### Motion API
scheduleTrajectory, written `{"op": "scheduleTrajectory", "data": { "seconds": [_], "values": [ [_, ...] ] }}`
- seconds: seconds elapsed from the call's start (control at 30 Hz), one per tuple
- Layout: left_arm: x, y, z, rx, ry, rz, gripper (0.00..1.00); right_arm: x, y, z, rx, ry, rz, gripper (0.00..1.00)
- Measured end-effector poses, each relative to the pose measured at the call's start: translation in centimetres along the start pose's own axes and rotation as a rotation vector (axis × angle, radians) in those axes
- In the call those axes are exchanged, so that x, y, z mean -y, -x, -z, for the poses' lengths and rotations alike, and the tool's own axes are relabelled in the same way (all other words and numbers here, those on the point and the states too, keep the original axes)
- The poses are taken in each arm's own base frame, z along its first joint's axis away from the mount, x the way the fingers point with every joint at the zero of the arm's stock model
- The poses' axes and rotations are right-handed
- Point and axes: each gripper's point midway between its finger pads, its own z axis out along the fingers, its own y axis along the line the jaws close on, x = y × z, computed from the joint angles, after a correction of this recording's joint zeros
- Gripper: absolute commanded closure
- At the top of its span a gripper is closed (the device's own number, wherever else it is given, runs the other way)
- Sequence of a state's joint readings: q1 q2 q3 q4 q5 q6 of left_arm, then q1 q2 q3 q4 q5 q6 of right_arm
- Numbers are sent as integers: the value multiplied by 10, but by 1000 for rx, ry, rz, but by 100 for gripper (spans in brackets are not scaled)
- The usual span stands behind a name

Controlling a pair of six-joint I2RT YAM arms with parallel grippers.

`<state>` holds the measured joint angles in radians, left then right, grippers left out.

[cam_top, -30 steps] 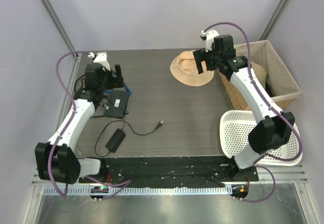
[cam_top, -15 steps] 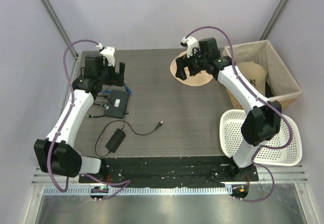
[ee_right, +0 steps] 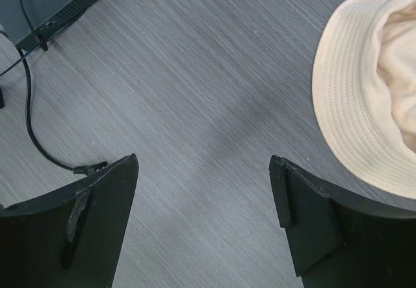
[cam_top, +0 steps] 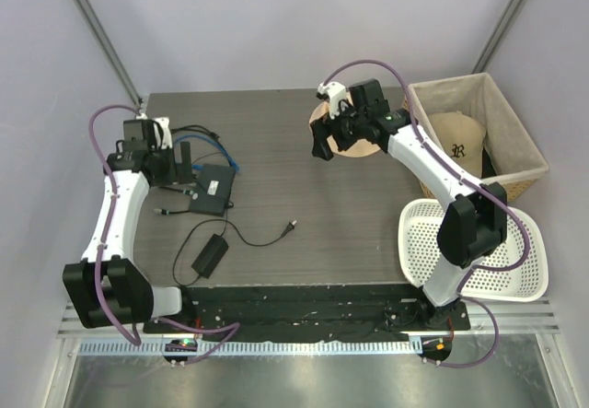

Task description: Pull the plug from the switch port

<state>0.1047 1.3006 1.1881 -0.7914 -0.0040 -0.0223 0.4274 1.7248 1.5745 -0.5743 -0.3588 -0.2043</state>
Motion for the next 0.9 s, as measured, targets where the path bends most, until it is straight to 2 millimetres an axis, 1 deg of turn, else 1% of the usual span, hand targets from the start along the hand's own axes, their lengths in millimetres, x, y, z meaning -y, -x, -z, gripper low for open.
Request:
{"op": "scheduleTrajectory", "data": {
  "seconds": [0.07, 0.1, 0.13, 0.17, 0.2, 0.23, 0.3, 0.37, 0.43, 0.5, 0.57, 0.63, 0.67, 0.7, 0.77, 0.83, 0.87, 0.9],
  "values": [
    [6, -8, -6, -34, -31, 21, 0, -4, 0, -1, -1, 9, 8, 10],
    [9, -12, -9, -53, -44, 30, 3, -7, 0, -2, -1, 15, 11, 10],
    [12, -17, -12, -78, -58, 41, 8, -9, -1, -4, -3, 21, 13, 10],
    [16, -22, -15, -103, -76, 47, 9, -11, -4, -5, -6, 27, 14, 10],
    [21, -27, -17, -129, -104, 45, 9, -13, -8, -6, -14, 32, 13, 10],
    [29, -36, -18, -177, -162, 21, 8, -16, -18, -7, -31, 42, 12, 10],
    [41, -48, -13, -228, -254, -54, 6, -21, -32, -5, -56, 51, 12, 9],
    [52, -63, 0, -276, -353, -204, 6, -26, -47, 1, -81, 57, 18, 9],
    [60, -77, 10, -310, -417, -339, 6, -28, -54, 7, -86, 58, 21, 9],
    [68, -94, 18, -339, -465, -473, 7, -31, -57, 13, -84, 58, 25, 9],
    [74, -113, 20, -373, -492, -553, 7, -32, -55, 16, -77, 57, 33, 9],
    [76, -130, 16, -404, -490, -598, 7, -31, -54, 16, -74, 56, 42, 9],
    [73, -134, 12, -416, -468, -599, 7, -31, -54, 16, -74, 56, 45, 9],
    [69, -134, 8, -418, -438, -587, 7, -30, -55, 16, -75, 53, 47, 9],
    [62, -124, -3, -400, -379, -540, 8, -30, -55, 16, -76, 49, 51, 9],
    [54, -107, -13, -380, -331, -456, 10, -30, -55, 16, -76, 49, 51, 9],
    [46, -95, -21, -371, -298, -391, 14, -29, -55, 16, -75, 49, 50, 9],
    [39, -83, -29, -358, -268, -337, 15, -30, -54, 16, -75, 49, 49, 9]
  ]
}}
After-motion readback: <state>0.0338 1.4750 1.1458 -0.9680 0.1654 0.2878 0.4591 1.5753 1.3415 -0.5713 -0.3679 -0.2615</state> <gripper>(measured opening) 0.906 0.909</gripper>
